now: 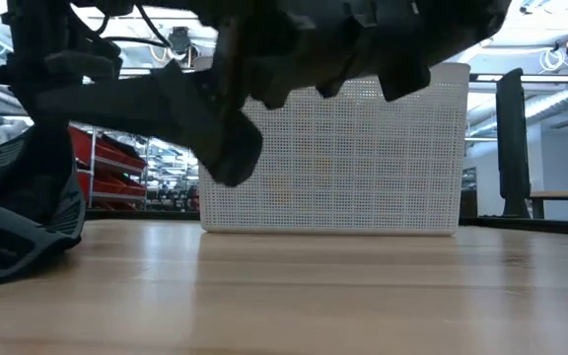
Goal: Sort clothes
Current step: Put the black underwear into the white laundry organizer
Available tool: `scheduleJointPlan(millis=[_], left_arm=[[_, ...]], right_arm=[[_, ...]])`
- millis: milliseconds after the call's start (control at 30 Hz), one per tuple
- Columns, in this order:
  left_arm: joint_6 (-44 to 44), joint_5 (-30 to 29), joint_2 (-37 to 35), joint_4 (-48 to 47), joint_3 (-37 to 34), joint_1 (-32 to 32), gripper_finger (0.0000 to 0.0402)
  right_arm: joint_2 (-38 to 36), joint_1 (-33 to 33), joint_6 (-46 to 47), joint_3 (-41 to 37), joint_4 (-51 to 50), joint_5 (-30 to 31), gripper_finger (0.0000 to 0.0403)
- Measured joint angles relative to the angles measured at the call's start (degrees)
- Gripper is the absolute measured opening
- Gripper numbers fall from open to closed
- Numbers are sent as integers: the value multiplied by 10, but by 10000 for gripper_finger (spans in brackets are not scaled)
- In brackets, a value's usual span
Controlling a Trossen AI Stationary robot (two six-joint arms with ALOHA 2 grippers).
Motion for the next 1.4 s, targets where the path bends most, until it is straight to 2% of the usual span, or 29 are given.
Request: scheduleJointPlan(millis=[200, 367, 567, 900, 1200, 1300, 1400], left_arm=[[4, -1, 0, 10, 0, 3, 5], [15, 0, 0, 16, 0, 2, 5], [16, 0, 0, 16, 0, 2, 5], [13, -13, 0, 17, 0, 3, 5], [-14, -15, 0, 23, 0, 11, 5], [-14, -15, 0, 37, 0, 11, 5], [-13, -15, 0, 37, 0, 11, 5]], right_arm=[[53, 7, 10, 64, -34, 46, 233], [83, 7, 28, 122, -101, 46, 233], [85, 8, 65, 132, -179, 58, 233], [93, 5, 82, 133, -161, 69, 229], [95, 9, 59, 144, -161, 81, 194], [95, 14, 10, 177, -184, 90, 190], [95, 20, -39, 214, -243, 124, 190]])
